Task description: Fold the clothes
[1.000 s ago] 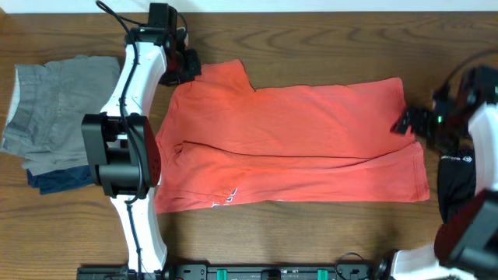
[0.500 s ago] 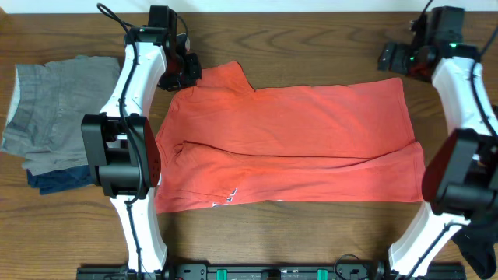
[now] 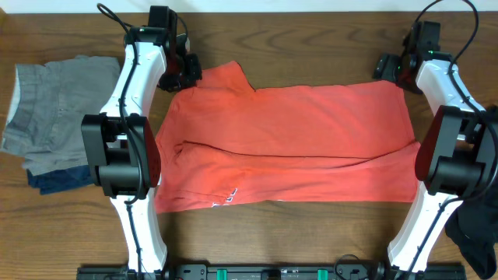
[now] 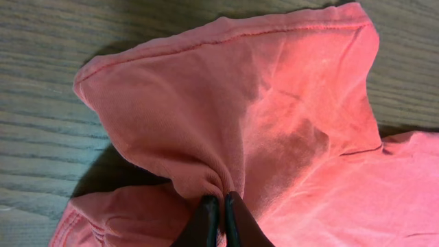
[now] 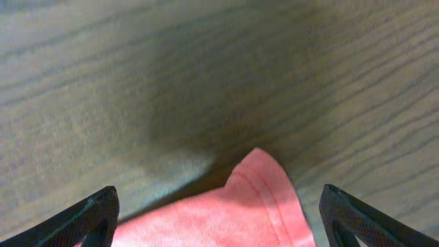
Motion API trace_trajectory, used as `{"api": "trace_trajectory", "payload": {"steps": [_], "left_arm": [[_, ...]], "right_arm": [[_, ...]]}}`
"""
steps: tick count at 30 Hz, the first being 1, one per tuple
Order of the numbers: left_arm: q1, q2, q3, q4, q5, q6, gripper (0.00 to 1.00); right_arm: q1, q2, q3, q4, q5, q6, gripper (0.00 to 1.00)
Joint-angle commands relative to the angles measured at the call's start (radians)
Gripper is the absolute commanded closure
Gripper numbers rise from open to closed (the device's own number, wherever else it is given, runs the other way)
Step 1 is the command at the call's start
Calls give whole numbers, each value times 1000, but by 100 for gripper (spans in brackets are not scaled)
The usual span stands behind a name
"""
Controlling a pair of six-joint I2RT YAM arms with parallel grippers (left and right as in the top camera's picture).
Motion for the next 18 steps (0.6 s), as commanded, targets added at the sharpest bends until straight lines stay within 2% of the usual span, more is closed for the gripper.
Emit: {"api": "trace_trajectory", "payload": {"steps": [1,5,10,14,16,18], "left_arm": [[3,-18,2,-12,2,-13,94],[3,-18,2,-16,2,-13,94],[3,-18,2,-18,2,-13,94],[3,-18,2,-19,2,-13,94],[3,-18,2,-19,2,-13,94],[3,-18,2,-21,2,-13,94]], "right_arm": [[3,39,14,8,24,20,9],[2,63,14,12,29,41,9],[2,78,14,24,32,67,17],[2,78,14,32,40,86,30],[2,78,14,34,40,95,49],[2,78,14,34,40,95,58]]}}
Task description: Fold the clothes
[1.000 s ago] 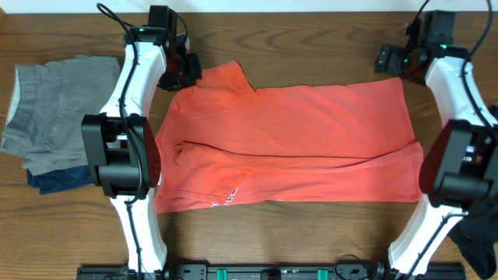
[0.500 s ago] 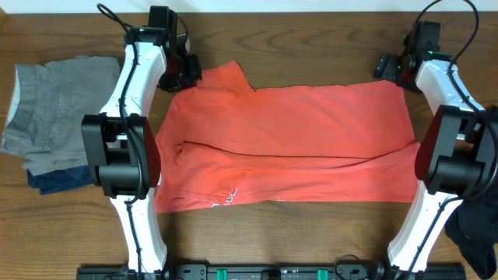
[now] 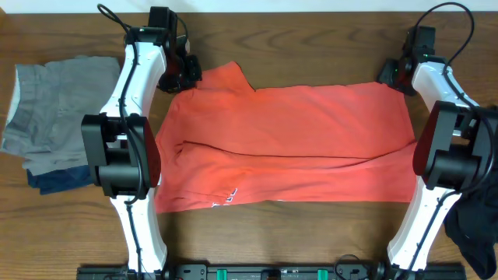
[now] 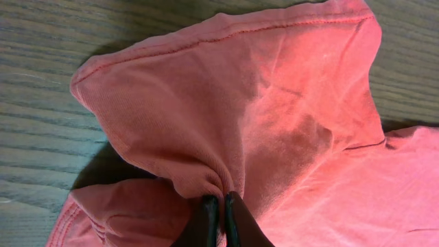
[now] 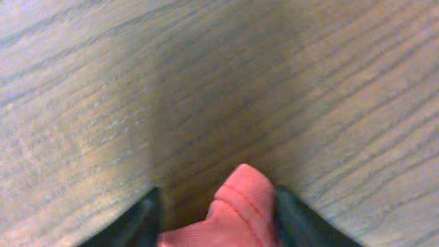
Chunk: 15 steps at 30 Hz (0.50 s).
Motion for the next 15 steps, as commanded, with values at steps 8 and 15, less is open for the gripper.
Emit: {"api": "trace_trajectory", "payload": {"steps": [8,15], "left_arm": [[3,-18,2,-26,2,-13,94],[3,-18,2,-24,1,-13,94]], "right_arm": [[-5,22,13,-10,46,40,66],[-15,22,13,-27,60,40,67]]}}
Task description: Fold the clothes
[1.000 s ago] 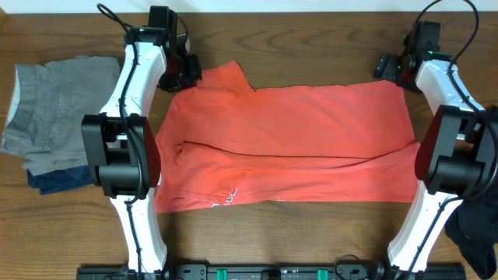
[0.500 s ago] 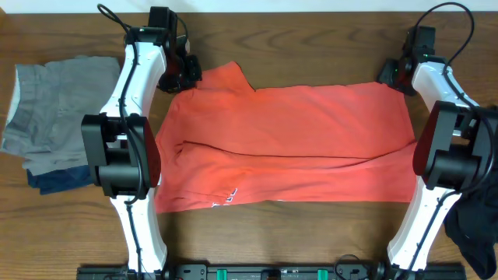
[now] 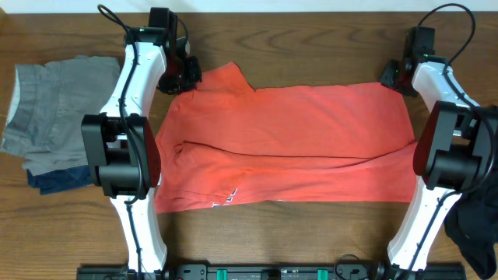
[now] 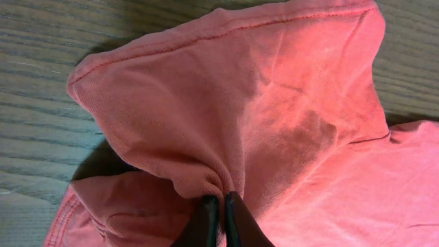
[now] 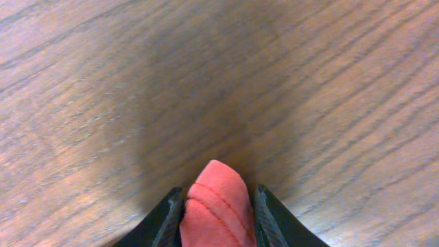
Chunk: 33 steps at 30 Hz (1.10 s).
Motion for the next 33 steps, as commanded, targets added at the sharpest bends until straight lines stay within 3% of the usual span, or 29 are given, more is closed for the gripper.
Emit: {"api": "trace_trajectory", "payload": {"steps": [1,6,11,18,23,33], "left_arm": [[3,-18,2,-5,1,-13,94],[3,-18,2,-5,1,-13,94],[3,-18,2,-5,-6,-13,94],[3,-18,2,-13,-5,-13,94],[6,-19,2,-34,-5,-13,94],[59,-90,2,-123,70,4,94]], "right_arm": [[-10,22,13,-3,24,14,65],[-10,22,13,0,24,14,66],[-10,22,13,0,24,15,86],[-12,13,23,-37,53,14,90],[-24,4,82,-173,114,13,99],[-54,-25,225,-460,154,14,99]]}}
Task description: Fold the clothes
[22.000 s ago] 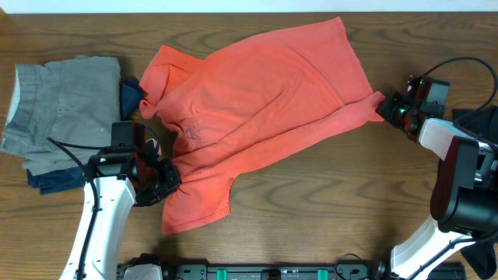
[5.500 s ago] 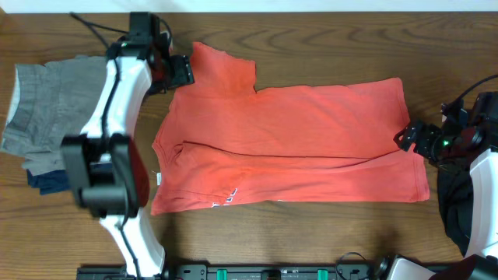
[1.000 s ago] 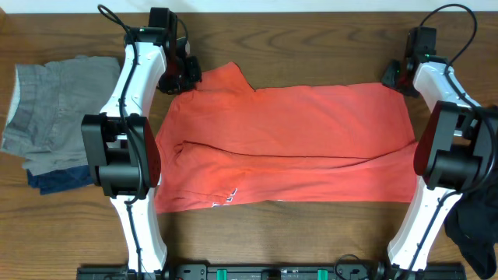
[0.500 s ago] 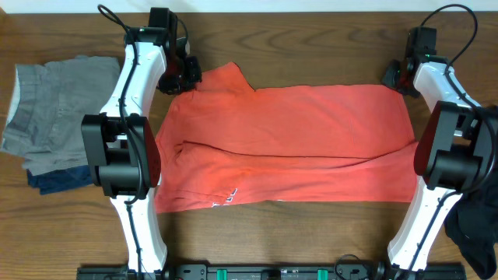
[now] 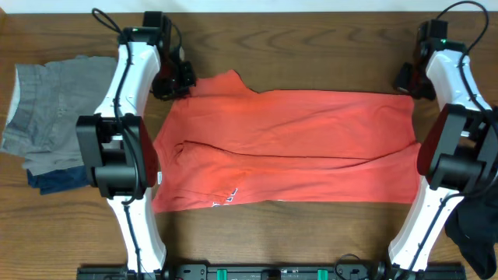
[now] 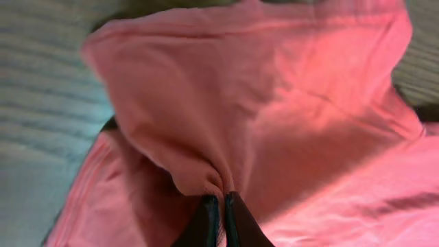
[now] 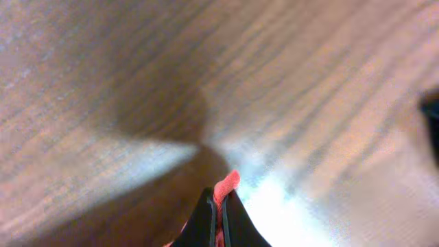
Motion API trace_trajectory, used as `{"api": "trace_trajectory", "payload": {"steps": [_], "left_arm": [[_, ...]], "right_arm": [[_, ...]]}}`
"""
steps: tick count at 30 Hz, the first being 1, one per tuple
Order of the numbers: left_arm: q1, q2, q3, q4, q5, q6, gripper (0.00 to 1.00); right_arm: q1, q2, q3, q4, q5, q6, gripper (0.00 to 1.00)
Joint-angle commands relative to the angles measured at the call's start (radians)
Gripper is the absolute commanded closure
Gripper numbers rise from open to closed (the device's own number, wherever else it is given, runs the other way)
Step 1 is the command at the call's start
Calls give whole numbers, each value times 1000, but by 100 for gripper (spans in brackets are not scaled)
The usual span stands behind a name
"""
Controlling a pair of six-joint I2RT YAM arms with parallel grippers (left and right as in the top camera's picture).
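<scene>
A red T-shirt [image 5: 288, 148] lies spread across the wooden table [image 5: 311, 47], its lower part folded up along a crease. My left gripper [image 5: 176, 78] is shut on a bunch of cloth at the shirt's far left sleeve [image 6: 226, 103]; the left wrist view is blurred. At the far right, my right gripper [image 5: 407, 81] is shut on the shirt's corner, and a thin red hem [image 7: 226, 184] sticks out between the black fingertips [image 7: 207, 206]. The shirt's far edge runs taut and nearly straight between the two grippers.
A pile of grey clothes [image 5: 54, 109] lies at the left edge with a blue garment [image 5: 54, 180] under it. A dark garment [image 5: 476, 233] hangs at the lower right, beside the right arm's base.
My right gripper has gone from nearly shut around the shirt's corner to fully shut on it. The grippers now stand farther apart, left more to the left, right more to the right, and the far edge is straighter.
First my left gripper was shut on the sleeve while the right stood wide open at the shirt's far right corner. The right fingers were then narrower around that corner, then almost touching it. Now both grippers hold the shirt, stretched between them.
</scene>
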Motion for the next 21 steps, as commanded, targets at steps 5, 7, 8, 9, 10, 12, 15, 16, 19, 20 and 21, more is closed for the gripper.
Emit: {"api": "trace_trajectory", "payload": {"steps": [5,7,8,9,10,12,15,16,19,20,21], "left_arm": [[33,-156,2,-102,53,10,94],[34,-177,2,-152,53,11,94],[34,-187,2,-182,53,14,94],[34,-194,2,-206,53,19,94],[34,-201,2,-237,53,28,94],[34,-211,2,-295,53,49,94],[34,-218,2,-395,52,84,94],[34,-218,2,-420,52,95,94],[34,-218,2,-497,52,118,94],[34,-218,2,-517,52,126,94],[34,-218,2,-539,52,138,94]], "right_arm": [[-18,-70,50,-167,-2,-6,99],[-18,-89,50,-223,-18,-9,99],[-18,-100,50,-250,-21,-8,99],[-18,-111,50,-277,-23,-9,99],[-18,-122,50,-298,-25,-8,99],[-18,-149,50,-346,-25,-8,99],[-18,-195,50,-401,-25,-14,99],[-18,-204,50,-411,-25,-21,99],[-18,-232,50,-452,-25,-37,99],[-18,-235,50,-467,-24,-47,99],[-18,-236,50,-477,-24,-53,99]]}}
